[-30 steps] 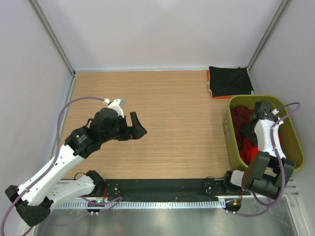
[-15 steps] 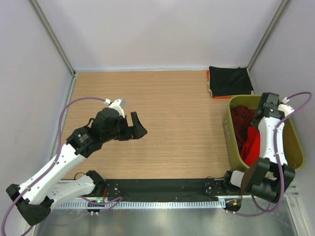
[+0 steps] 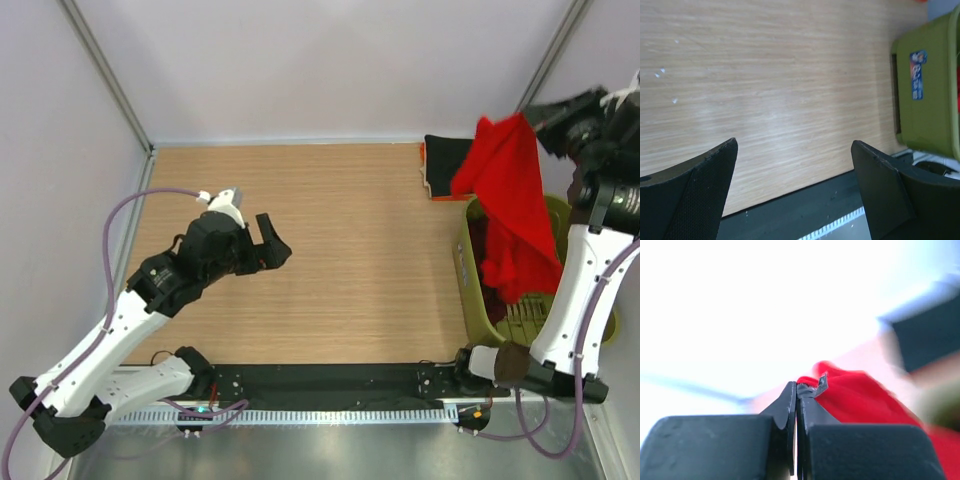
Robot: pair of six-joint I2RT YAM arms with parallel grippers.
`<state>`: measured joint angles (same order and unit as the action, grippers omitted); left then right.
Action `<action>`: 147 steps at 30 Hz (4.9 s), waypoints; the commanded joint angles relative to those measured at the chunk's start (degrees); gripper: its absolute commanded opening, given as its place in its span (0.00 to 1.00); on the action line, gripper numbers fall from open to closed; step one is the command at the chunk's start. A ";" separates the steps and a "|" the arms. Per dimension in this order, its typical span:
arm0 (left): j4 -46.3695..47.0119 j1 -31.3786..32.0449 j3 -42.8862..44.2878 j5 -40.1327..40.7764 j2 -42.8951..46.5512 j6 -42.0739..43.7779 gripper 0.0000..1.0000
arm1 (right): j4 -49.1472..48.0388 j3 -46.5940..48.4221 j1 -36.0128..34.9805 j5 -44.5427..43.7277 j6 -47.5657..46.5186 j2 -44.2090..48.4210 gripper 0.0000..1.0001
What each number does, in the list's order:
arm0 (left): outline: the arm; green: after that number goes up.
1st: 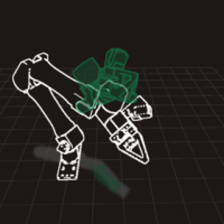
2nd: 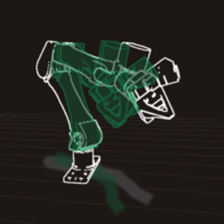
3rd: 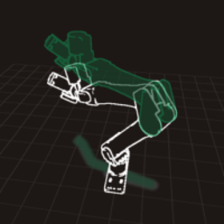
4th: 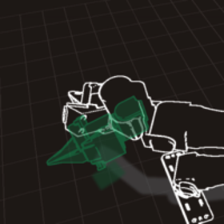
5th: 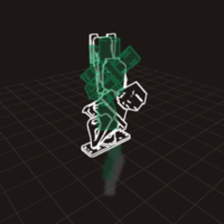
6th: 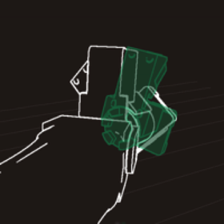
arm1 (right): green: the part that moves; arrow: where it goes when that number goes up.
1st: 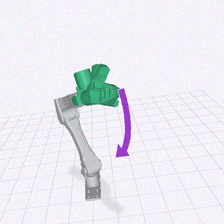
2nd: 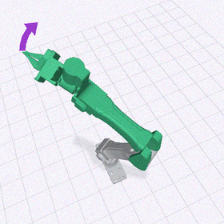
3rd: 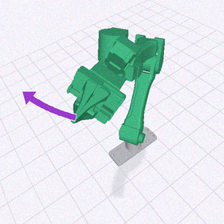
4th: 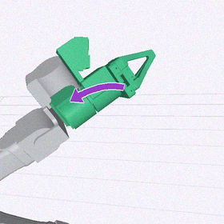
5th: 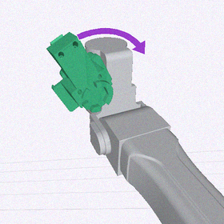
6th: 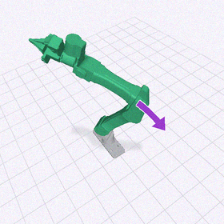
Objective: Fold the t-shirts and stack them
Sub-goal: Move the tshirt to the center of the board, then flatten the tshirt out
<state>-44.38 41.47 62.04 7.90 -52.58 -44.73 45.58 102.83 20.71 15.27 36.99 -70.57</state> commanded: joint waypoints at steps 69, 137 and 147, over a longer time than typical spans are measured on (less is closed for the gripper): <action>35.95 -10.80 -9.58 -17.22 -42.26 -9.94 0.03 | -19.25 -58.89 -90.23 -47.15 36.58 -14.61 0.29; 9.67 -44.28 19.28 -8.43 -20.63 3.68 0.00 | -18.05 -19.66 -70.36 -17.81 -10.11 -0.79 0.01; 9.31 -54.57 25.92 -9.49 -41.98 9.83 0.00 | -23.29 -10.22 -84.34 -22.98 -4.74 -34.88 0.23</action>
<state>-37.32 -11.40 81.12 -1.67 -93.54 -38.79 23.27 83.55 -61.08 -5.61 30.39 -101.91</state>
